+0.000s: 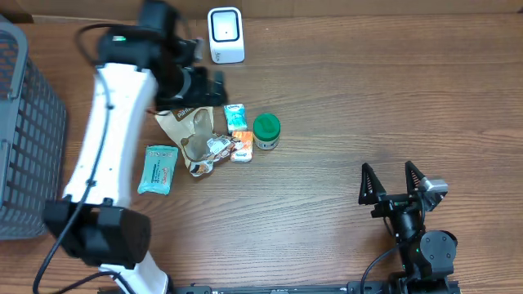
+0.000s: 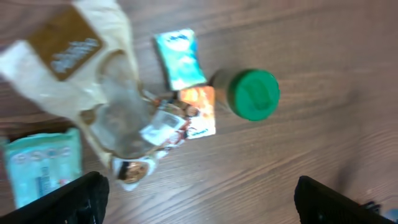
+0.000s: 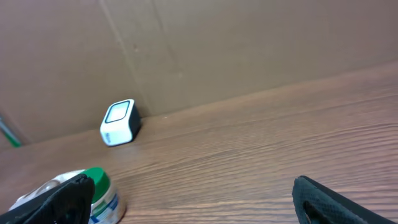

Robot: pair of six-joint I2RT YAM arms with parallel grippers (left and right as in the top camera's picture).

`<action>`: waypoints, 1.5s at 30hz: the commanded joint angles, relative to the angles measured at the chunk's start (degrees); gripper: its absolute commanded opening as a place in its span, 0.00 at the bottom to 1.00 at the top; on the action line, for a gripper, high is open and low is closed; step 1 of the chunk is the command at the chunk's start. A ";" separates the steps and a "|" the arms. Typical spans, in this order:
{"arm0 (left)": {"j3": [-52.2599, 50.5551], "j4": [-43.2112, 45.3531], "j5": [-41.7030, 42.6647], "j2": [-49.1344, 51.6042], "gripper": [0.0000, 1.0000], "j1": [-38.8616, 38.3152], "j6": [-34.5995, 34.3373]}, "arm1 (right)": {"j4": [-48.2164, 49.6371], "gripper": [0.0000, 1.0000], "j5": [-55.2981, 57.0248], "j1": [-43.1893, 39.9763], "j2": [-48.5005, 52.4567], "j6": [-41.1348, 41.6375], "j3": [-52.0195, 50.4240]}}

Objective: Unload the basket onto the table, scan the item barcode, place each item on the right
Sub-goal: 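Raise the left gripper aside and move the right gripper toward the jar, then lower the right gripper over the green-capped jar and grasp it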

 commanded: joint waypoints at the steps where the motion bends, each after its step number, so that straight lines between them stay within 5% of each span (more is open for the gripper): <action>1: 0.28 -1.27 4.26 -2.91 0.98 5.66 5.01 | 0.00 1.00 2.49 0.22 -0.57 -0.39 -0.59; 7: 0.24 -1.64 -2.95 -2.40 1.00 10.58 7.17 | 0.87 1.00 2.45 0.22 -0.57 0.20 -0.59; 23: 0.24 1.11 -1.64 -2.40 1.00 16.96 7.08 | 6.03 1.00 -18.69 0.22 3.63 -4.46 7.32; 38: 0.24 1.11 -1.64 -2.43 1.00 16.96 7.08 | -19.37 1.00 -30.42 1.01 53.55 -20.52 57.27; 45: 0.24 1.11 -1.64 -2.40 1.00 16.96 7.08 | -38.45 1.00 -26.97 9.29 79.62 -30.82 83.38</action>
